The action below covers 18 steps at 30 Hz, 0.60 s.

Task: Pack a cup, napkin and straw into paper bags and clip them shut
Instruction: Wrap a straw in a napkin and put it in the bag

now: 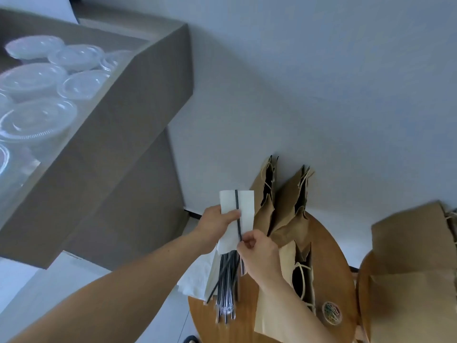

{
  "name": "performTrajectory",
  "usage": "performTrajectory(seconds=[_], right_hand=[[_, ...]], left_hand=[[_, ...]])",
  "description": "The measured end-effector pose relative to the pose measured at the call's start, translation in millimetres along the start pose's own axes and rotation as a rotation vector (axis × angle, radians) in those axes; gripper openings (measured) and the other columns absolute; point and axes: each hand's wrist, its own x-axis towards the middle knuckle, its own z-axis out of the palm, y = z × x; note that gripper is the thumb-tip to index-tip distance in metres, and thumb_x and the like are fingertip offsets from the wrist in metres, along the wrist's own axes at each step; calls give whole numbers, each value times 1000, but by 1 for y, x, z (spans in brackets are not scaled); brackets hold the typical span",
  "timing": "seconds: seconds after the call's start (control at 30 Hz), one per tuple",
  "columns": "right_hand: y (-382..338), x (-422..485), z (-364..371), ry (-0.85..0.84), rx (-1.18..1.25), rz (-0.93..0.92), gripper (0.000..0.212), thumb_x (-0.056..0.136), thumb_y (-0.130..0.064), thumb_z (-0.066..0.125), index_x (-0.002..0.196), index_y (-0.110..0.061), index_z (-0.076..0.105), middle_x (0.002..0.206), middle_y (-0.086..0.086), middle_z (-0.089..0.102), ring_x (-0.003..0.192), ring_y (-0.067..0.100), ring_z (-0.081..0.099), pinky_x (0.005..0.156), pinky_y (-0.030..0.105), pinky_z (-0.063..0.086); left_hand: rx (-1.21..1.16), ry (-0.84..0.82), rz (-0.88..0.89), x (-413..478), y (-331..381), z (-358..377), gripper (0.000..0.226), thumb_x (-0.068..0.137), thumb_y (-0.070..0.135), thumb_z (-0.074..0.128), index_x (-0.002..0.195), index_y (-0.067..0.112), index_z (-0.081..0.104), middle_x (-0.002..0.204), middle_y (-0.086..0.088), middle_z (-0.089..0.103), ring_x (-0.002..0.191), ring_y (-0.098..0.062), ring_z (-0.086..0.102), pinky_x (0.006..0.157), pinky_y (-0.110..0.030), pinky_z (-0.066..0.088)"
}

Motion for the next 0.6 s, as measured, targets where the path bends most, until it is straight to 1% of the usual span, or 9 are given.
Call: performTrajectory(seconds=[0.07,0.13,0.2,0.27,0.33,0.4,0.47,0.53,0.6], right_hand=[[-5,-3,-11,-26,13,-32,11,89,-29,69,92,-34,60,85,-16,64,80,-2,61,64,6,42],[-8,-3,-25,57,56,-46,18,86,-35,72,95,-37,58,89,-18,64,84,-5,60,65,7,42],[-11,1,-44,134,151,-45,33,81,-37,77,106,-35,56,100,-19,62,93,-5,58,72,10,44],[-16,6,-64,76,284,-37,42,78,-35,81,112,-31,58,104,-16,66,97,1,63,80,19,53],[-21,8,-81,-15,386,-29,40,76,-32,84,110,-32,63,102,-12,72,95,7,69,79,29,59],[-21,7,-94,-51,373,-31,37,76,-33,83,109,-31,67,102,-11,74,95,12,70,81,37,60],[-19,4,-107,-46,313,-26,38,78,-35,82,112,-27,67,103,-7,73,96,17,70,84,43,60],[-14,2,-118,-65,298,-27,39,79,-34,82,114,-24,67,104,-6,72,96,17,70,84,43,60],[-12,-3,-129,-93,261,-42,36,80,-32,80,113,-23,67,104,-6,72,95,15,69,83,40,60]], left_hand=[[24,-9,37,-6,8,3,19,89,23,69,107,15,70,105,-7,74,98,-29,70,89,-49,57],[15,-10,63,-12,19,7,16,90,23,69,105,18,69,101,-4,75,93,-26,71,85,-48,59],[-28,-39,68,-18,32,11,18,90,24,70,107,18,67,99,-4,75,92,-27,72,79,-46,60],[-32,-126,79,-25,45,17,21,90,25,70,109,18,65,101,-6,75,94,-28,72,79,-45,60],[5,-203,107,-33,57,26,24,89,26,70,111,17,65,103,-5,75,96,-27,72,82,-45,59],[23,-243,127,-39,66,37,24,89,27,71,110,18,65,101,-3,75,95,-25,72,82,-43,59],[51,-266,143,-45,72,49,20,90,29,70,107,20,65,96,2,76,91,-20,73,77,-37,60],[85,-286,147,-50,74,60,15,91,30,69,103,23,65,90,6,75,85,-15,73,70,-31,58],[113,-296,142,-53,73,70,17,91,31,69,105,23,64,94,4,74,85,-15,73,68,-30,58]])
